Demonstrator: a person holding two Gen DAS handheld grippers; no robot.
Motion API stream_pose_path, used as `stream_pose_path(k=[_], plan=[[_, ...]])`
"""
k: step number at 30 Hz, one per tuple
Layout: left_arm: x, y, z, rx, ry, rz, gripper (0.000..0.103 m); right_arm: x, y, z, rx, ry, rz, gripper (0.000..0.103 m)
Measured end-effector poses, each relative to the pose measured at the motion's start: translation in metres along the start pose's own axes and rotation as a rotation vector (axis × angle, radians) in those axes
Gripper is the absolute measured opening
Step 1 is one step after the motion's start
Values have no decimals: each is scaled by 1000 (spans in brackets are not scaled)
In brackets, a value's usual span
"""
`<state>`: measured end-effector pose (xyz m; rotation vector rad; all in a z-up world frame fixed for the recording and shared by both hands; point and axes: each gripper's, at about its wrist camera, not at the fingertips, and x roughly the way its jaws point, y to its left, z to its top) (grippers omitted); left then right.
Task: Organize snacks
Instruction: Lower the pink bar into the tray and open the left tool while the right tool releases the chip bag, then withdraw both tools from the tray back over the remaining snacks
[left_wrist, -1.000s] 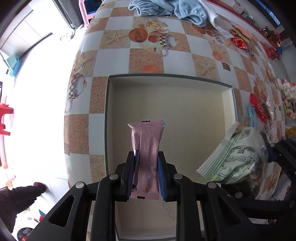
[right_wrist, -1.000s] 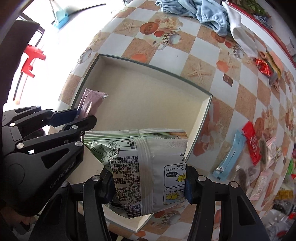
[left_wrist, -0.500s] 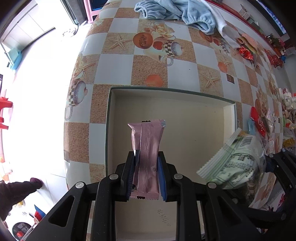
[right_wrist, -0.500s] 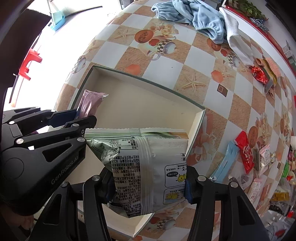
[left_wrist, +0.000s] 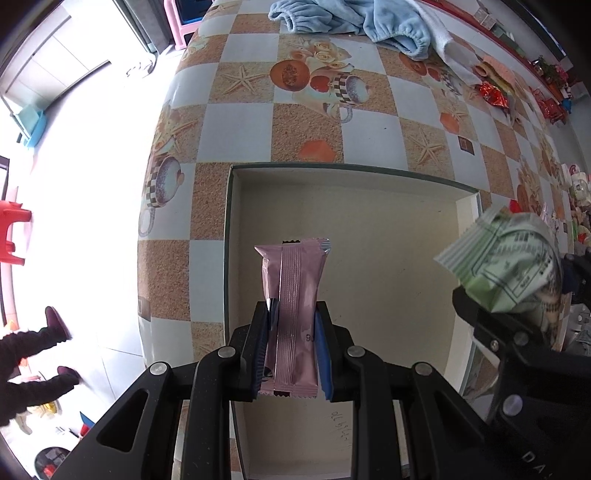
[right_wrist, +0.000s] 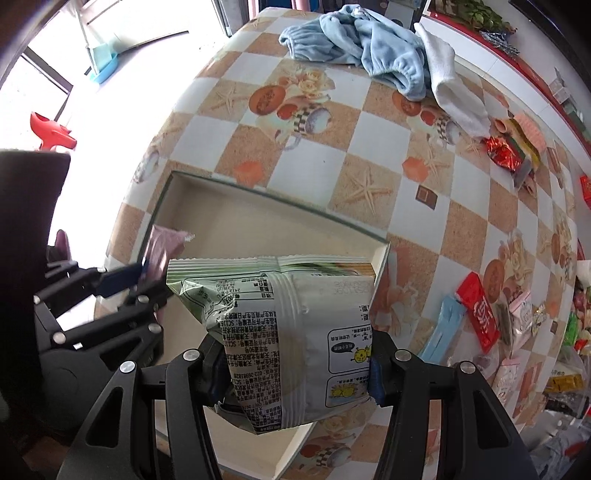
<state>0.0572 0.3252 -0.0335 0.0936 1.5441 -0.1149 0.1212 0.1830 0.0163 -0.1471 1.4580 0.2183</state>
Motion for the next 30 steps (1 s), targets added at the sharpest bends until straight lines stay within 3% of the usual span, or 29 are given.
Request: stream_pose_path(k=[3, 5, 9, 11, 14, 24, 30], plan=[[1, 2, -2, -10, 12, -20, 36, 0, 2, 1, -9, 5, -1, 58], [1, 3, -4, -11, 13, -16, 52, 3, 0, -1, 1, 15, 3, 59], [-1, 1, -8, -5, -1, -20, 65, 5, -9, -9, 39, 22, 25, 59], [-2, 1, -11, -5, -7, -13, 66, 3, -11, -11, 49, 15, 21, 63], [-4, 1, -15, -17, -8, -17, 67, -6, -18, -14, 79, -30, 20, 79], [-23, -2, -32, -76, -44, -52, 68, -21, -49, -38, 222, -71, 97, 79], [-29, -25, -39, -55, -51, -66, 68, -26, -73, -72, 277, -70, 75, 79]])
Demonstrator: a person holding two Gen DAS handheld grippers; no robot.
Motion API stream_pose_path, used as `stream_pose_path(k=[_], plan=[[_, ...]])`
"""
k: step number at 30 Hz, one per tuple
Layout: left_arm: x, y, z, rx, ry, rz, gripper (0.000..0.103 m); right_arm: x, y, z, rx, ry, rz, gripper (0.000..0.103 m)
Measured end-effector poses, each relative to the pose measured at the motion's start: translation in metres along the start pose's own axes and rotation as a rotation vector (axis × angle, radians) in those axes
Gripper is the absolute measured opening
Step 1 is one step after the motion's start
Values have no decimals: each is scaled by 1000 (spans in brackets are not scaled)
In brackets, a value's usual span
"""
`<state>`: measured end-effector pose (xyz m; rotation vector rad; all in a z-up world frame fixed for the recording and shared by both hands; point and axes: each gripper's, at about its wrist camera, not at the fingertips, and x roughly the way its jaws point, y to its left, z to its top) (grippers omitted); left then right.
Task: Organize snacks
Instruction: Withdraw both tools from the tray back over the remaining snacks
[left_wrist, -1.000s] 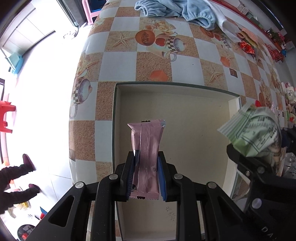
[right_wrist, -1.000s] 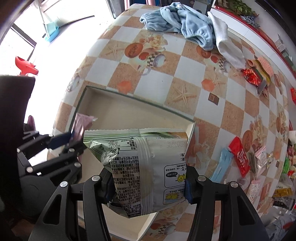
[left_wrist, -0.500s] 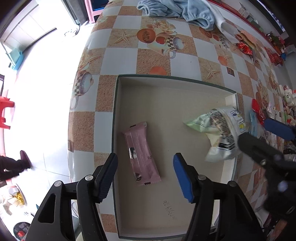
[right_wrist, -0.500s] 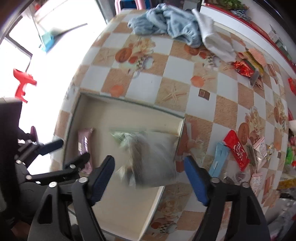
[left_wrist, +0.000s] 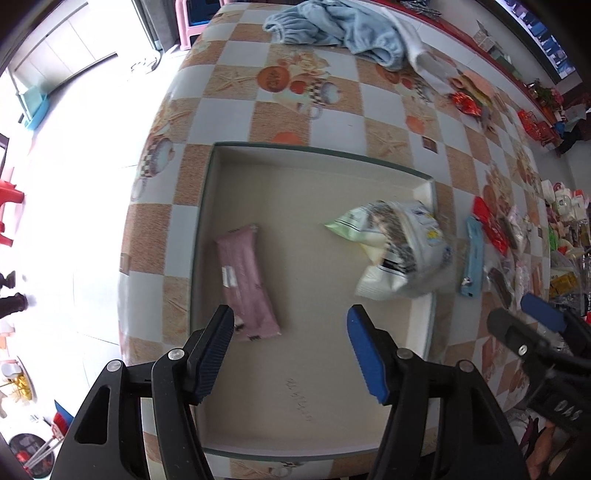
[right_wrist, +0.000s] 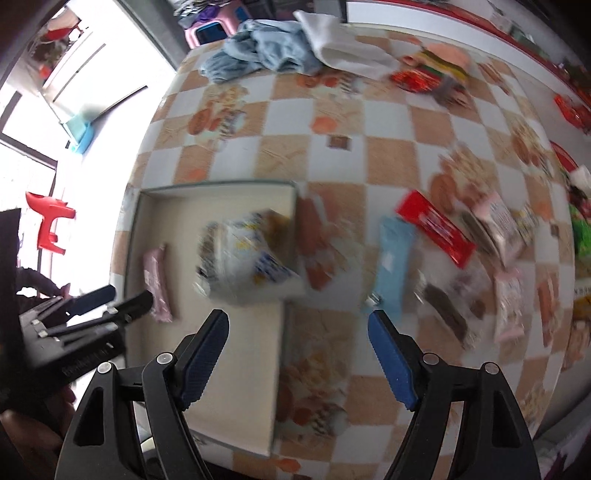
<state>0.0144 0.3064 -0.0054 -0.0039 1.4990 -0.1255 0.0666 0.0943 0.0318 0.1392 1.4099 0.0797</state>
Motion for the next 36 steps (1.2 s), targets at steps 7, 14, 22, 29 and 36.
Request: stream_pose_path(k=[7, 14, 22, 29, 36], plan=[[0, -40, -19, 83, 10, -6, 68, 5, -38, -41, -11, 38, -94, 79], [4, -88, -31, 193, 25, -3, 68, 10, -77, -65, 37, 74, -138, 79], [4, -144, -36, 301, 32, -22, 68, 3, -121, -76, 87, 83, -143, 79], [10, -182, -41, 343, 59, -34, 68, -3, -165, -84, 146, 81, -133, 79], [18, -203, -47, 339, 91, -28, 68, 4, -205, -92, 203, 100, -110, 79]])
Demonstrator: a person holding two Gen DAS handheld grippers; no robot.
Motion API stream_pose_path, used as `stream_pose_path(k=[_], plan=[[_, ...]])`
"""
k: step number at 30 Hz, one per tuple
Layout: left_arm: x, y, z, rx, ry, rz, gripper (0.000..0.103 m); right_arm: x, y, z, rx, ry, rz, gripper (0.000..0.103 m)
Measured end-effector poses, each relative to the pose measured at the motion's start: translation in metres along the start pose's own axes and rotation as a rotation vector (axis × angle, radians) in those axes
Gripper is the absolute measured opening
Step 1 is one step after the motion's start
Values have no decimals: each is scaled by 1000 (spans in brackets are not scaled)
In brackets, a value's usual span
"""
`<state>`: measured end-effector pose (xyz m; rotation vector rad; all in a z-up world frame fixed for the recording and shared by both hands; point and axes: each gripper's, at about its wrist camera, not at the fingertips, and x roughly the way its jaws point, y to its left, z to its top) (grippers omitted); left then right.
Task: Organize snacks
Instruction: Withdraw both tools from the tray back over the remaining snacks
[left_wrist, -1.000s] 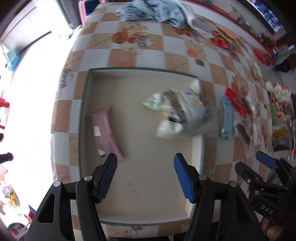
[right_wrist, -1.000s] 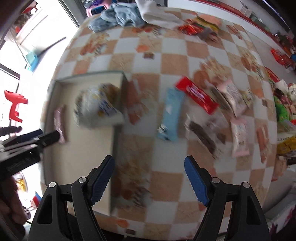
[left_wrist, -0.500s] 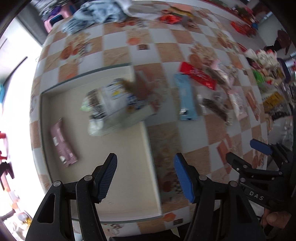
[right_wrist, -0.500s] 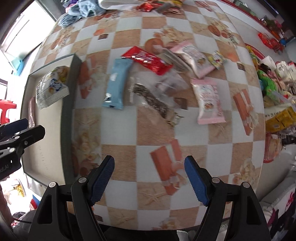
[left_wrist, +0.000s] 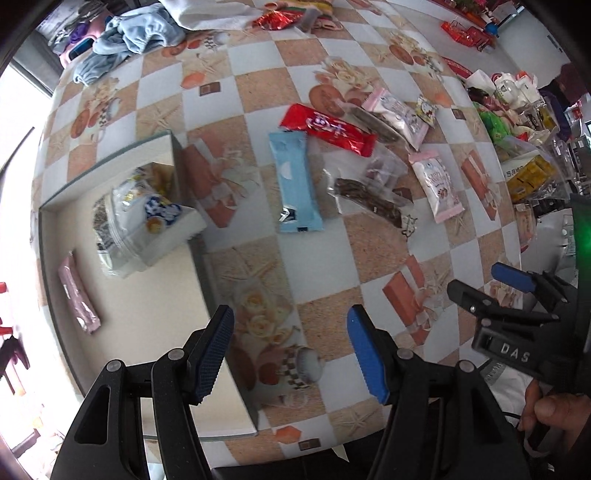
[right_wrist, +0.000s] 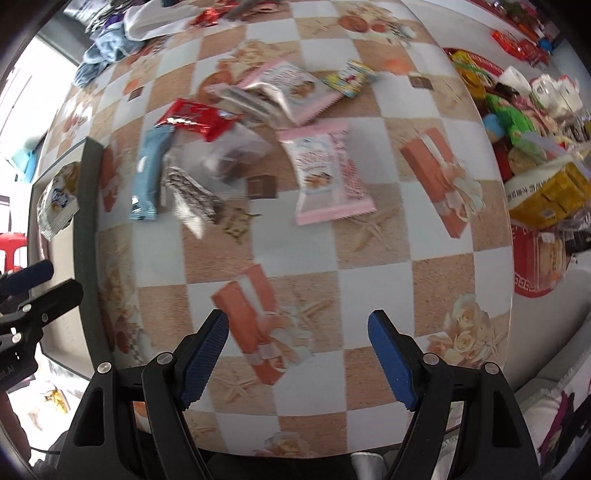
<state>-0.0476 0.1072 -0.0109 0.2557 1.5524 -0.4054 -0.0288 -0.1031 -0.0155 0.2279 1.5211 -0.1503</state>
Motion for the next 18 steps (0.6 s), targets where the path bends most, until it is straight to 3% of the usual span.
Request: stream_pose_path(k=[12, 18], plan=[[24, -26, 4, -40, 38, -12, 68, 16, -47, 13, -6, -8, 59, 79], [37, -30, 17, -138, 64, -71, 68, 26, -62, 27, -36, 2, 63, 79]])
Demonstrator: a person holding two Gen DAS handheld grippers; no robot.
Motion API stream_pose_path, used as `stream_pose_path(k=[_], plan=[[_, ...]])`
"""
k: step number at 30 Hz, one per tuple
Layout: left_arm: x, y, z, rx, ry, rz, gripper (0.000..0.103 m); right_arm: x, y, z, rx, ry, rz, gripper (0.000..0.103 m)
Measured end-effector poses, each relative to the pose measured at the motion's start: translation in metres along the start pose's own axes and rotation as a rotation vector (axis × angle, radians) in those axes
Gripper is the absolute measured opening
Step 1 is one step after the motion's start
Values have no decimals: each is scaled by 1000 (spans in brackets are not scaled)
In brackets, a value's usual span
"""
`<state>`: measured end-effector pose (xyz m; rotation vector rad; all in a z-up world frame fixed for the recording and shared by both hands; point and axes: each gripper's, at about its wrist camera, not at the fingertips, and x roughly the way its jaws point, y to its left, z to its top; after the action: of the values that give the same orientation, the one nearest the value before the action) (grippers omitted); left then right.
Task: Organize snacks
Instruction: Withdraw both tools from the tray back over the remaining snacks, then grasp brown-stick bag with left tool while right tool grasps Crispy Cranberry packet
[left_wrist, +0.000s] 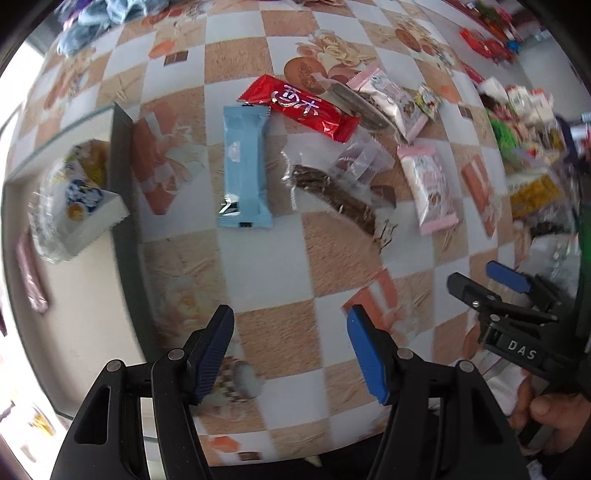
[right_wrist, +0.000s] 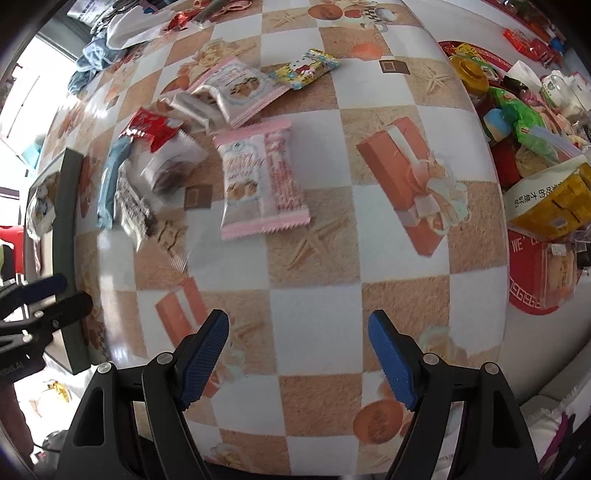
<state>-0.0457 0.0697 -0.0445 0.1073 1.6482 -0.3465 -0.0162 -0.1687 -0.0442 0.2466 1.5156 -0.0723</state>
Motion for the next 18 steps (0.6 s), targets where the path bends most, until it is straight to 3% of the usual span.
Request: stream_pose_path(k=[5, 11, 13, 14, 18], plan=[[7, 6, 16, -131, 3, -79, 68, -1, -5, 34, 9, -28, 33, 79], [6, 25, 12, -213, 1, -65, 68, 9, 21, 72, -98, -32, 23, 79], [5, 26, 12, -220, 2, -62, 68, 19, 33, 75, -119, -5, 5, 71], [4, 26, 12, -220, 1, -64, 68, 25, 36, 77, -128, 11, -1, 62], [4, 18, 16, -225, 3, -97, 68, 28, 56, 81, -241, -27, -69, 46]])
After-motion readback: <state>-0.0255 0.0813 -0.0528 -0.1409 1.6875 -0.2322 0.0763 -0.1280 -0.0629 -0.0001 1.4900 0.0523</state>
